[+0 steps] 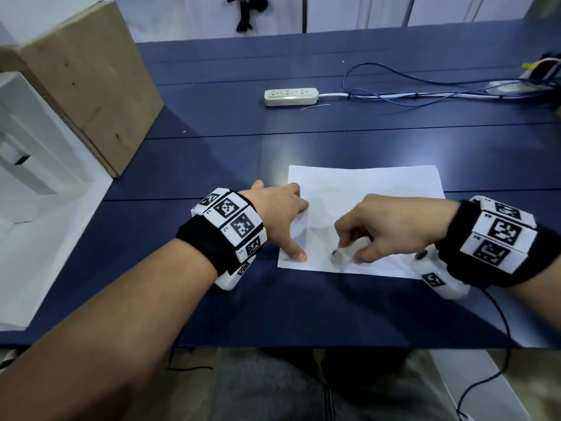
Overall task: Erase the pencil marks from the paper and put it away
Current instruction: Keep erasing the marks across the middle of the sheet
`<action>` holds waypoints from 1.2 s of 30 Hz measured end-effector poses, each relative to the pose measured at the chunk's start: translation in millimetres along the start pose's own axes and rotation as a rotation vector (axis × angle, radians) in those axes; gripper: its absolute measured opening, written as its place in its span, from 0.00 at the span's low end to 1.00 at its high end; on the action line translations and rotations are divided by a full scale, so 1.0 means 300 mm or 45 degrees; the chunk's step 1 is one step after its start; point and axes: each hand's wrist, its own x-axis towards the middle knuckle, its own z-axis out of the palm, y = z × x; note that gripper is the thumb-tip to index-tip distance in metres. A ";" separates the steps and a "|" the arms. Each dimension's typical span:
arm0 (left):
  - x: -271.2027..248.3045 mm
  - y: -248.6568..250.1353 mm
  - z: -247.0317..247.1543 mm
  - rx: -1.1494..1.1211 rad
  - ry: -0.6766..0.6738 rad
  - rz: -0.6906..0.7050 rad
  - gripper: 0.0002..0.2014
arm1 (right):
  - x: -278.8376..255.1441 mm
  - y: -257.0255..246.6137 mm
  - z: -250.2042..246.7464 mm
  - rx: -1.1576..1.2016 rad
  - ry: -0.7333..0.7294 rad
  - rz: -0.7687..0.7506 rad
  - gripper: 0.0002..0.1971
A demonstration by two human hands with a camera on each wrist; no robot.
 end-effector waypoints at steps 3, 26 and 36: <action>-0.004 0.003 -0.004 -0.003 0.003 0.006 0.45 | 0.057 0.057 -0.045 -0.089 0.182 0.142 0.09; -0.004 0.002 0.022 -0.028 0.100 0.045 0.42 | 0.035 0.045 -0.015 0.010 0.043 0.032 0.10; -0.009 -0.005 0.041 0.002 0.149 0.041 0.43 | 0.021 0.045 -0.026 0.069 0.030 0.017 0.08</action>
